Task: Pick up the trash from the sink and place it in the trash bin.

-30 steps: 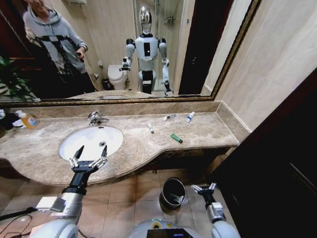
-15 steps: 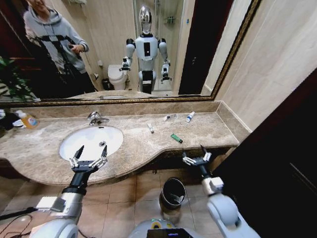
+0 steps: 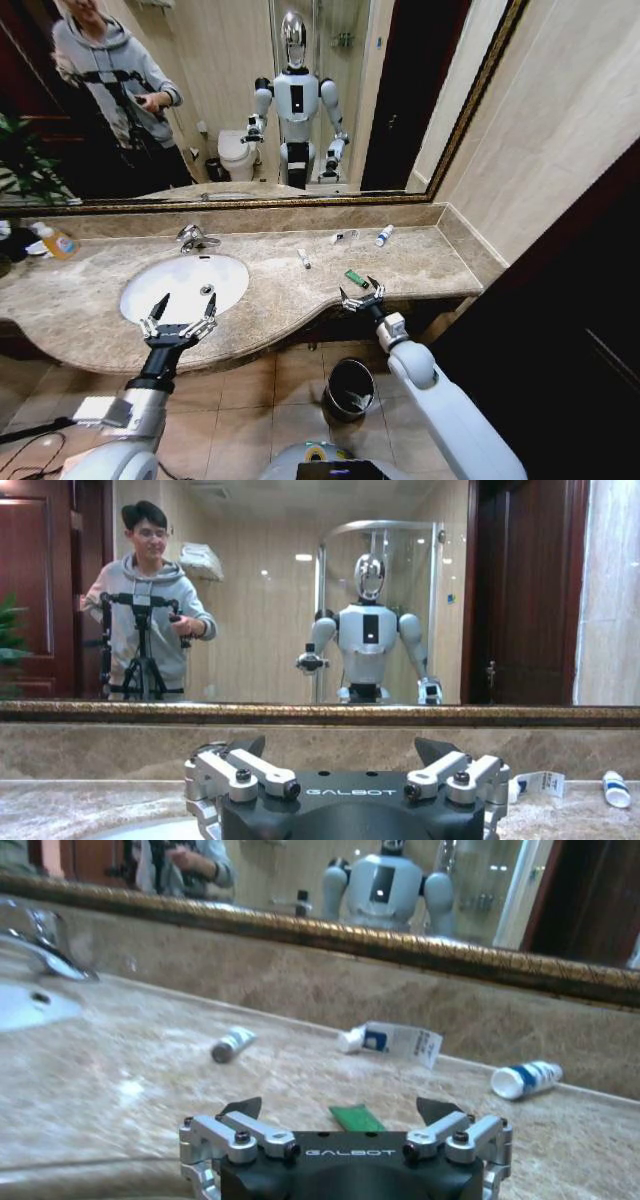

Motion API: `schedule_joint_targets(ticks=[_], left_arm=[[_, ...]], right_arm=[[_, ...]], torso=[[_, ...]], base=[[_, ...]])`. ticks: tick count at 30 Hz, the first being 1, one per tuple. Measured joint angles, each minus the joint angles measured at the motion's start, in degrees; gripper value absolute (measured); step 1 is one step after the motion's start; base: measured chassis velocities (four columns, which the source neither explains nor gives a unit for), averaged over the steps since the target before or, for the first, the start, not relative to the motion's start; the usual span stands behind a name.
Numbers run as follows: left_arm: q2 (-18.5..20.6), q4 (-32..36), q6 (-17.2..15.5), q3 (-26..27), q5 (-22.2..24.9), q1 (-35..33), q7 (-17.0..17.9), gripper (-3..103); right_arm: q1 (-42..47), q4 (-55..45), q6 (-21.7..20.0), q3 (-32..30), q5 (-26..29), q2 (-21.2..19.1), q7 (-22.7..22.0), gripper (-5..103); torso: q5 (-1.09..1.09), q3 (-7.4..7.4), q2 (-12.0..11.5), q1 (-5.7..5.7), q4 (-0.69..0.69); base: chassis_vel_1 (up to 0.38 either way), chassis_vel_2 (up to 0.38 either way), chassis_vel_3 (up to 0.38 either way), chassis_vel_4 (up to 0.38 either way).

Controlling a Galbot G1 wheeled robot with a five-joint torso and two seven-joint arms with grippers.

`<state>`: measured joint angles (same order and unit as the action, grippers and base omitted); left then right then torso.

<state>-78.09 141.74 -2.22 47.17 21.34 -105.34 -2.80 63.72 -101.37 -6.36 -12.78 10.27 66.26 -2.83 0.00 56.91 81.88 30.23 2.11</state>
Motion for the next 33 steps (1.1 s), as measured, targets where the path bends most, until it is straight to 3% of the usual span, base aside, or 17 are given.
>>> schedule_joint_targets(ticks=[5, 15, 20, 28, 33], left_arm=[[0.0, 0.0, 0.0, 0.0, 0.0, 0.0, 0.0, 100], [0.0, 0.0, 0.0, 0.0, 0.0, 0.0, 0.0, 100], [0.0, 0.0, 0.0, 0.0, 0.0, 0.0, 0.0, 100], [0.0, 0.0, 0.0, 0.0, 0.0, 0.0, 0.0, 100], [0.0, 0.0, 0.0, 0.0, 0.0, 0.0, 0.0, 100]], right_arm=[[-1.6, 2.5, -1.2, 0.1, 0.0, -0.5, 0.8, 99], [-1.7, 4.0, -2.0, -0.5, 1.4, -0.4, 2.4, 68], [-1.4, 4.1, -2.0, -1.0, 1.6, -0.4, 2.7, 60], [-1.2, 3.6, -2.1, -1.4, 2.0, -0.4, 2.3, 32], [-0.9, 3.3, -2.1, -1.5, 2.1, -0.4, 2.2, 24]], torso=[[0.00, 0.00, 0.0, 0.00, 0.00], [0.00, -0.01, 0.0, 0.00, 0.00], [0.00, -0.01, 0.0, -0.01, 0.00], [0.00, -0.01, 0.0, -0.01, 0.00], [0.00, -0.01, 0.0, -0.01, 0.00]], base=[[0.000, 0.000, 0.000, 0.000], [0.000, 0.000, 0.000, 0.000], [0.000, 0.000, 0.000, 0.000], [0.000, 0.000, 0.000, 0.000], [0.000, 0.000, 0.000, 0.000]])
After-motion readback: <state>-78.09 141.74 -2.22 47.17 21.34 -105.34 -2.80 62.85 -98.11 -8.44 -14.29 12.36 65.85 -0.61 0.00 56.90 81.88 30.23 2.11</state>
